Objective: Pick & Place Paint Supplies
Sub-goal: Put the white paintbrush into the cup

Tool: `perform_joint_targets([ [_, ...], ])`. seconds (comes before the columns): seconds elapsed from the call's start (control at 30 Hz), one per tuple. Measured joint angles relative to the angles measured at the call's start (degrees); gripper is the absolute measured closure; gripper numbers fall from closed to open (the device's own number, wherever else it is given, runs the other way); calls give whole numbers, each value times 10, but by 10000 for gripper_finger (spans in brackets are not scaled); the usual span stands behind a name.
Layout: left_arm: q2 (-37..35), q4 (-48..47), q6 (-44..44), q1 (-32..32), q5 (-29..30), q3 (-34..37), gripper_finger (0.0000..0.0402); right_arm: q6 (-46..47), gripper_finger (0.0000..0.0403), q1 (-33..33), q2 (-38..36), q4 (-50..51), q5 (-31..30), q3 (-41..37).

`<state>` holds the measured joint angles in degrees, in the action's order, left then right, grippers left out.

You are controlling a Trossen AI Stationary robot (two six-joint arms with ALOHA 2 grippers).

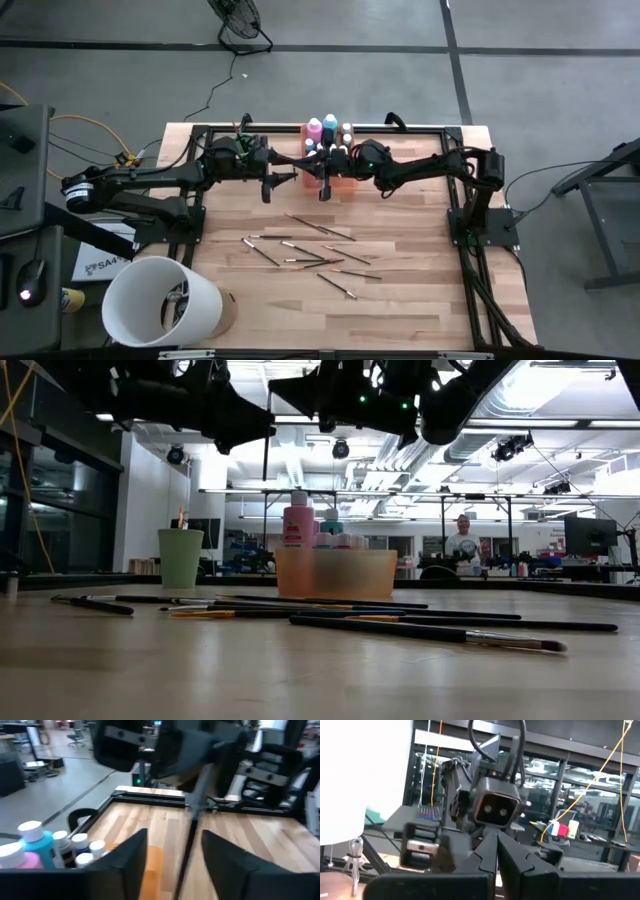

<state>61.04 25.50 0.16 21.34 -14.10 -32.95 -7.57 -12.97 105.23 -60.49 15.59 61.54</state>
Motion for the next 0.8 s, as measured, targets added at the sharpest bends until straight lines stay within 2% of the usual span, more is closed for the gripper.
perform_joint_targets([
  [0.2,0,1,0,0,9,0,327,0,399,1,0,-7,15,0],
  [0.37,0,0,1,-1,1,0,386,3,399,1,0,-9,7,0],
  [0.63,0,-6,9,0,-5,0,393,15,394,2,0,3,5,0],
  [0.8,-1,-18,11,0,13,1,394,50,355,-3,-5,33,7,0],
])
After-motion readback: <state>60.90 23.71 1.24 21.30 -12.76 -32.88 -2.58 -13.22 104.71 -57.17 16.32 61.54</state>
